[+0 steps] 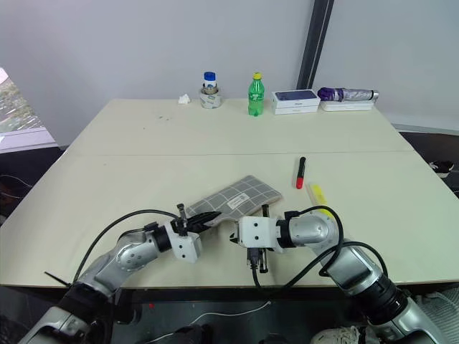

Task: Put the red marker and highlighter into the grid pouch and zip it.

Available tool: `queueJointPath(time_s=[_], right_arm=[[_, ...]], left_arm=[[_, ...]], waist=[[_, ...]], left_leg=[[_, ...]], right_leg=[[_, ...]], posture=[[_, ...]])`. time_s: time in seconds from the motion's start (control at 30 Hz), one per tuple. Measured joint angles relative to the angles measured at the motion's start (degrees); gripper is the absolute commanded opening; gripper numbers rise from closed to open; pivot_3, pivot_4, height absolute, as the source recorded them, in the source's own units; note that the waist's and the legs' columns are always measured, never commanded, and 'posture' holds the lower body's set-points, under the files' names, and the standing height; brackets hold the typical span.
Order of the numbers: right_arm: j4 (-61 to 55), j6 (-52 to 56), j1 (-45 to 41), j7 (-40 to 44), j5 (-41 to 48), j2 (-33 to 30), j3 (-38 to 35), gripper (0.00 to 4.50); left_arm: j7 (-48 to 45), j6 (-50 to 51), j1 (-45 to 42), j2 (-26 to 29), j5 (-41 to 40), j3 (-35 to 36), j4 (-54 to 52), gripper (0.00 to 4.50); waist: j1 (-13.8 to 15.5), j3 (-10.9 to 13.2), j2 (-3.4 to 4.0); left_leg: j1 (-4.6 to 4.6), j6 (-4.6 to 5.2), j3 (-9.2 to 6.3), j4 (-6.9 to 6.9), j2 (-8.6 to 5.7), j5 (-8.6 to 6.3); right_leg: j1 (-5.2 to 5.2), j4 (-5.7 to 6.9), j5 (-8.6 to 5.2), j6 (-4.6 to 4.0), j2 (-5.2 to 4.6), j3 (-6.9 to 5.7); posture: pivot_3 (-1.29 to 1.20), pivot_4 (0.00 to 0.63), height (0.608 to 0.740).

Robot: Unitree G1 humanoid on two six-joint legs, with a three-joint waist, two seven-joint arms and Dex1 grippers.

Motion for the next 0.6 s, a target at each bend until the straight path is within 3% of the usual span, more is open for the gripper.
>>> queueJointPath(time_s=[0.3, 0.6], right_arm=[[1.5, -2.8, -1.8, 1.6, -0.9, 1.4, 0.1, 0.03], [5.7, -5.8, -1.8, 1.2, -1.2, 1.7, 0.0, 0.03]], left_arm=[[2.1, -2.4, -1.7, 0.2, 1.8, -1.6, 1.8, 0.0], [1.8, -4.3, 1.6, 4.3, 0.0, -1.0, -0.9, 0.0]], waist=[[0.2, 0.0, -0.01], [0.2, 0.0, 0.0]], left_leg=[[0.0, -0.02, 0.0, -0.02, 0.01, 0.01], [0.0, -0.02, 0.01, -0.04, 0.02, 0.01]], right_leg=[[-0.02, 0.0, 0.0, 0.0, 0.01, 0.0], [-0.02, 0.0, 0.0, 0.0, 0.02, 0.01]], posture=[[0.0, 0.15, 0.74], [0.0, 0.15, 0.74]])
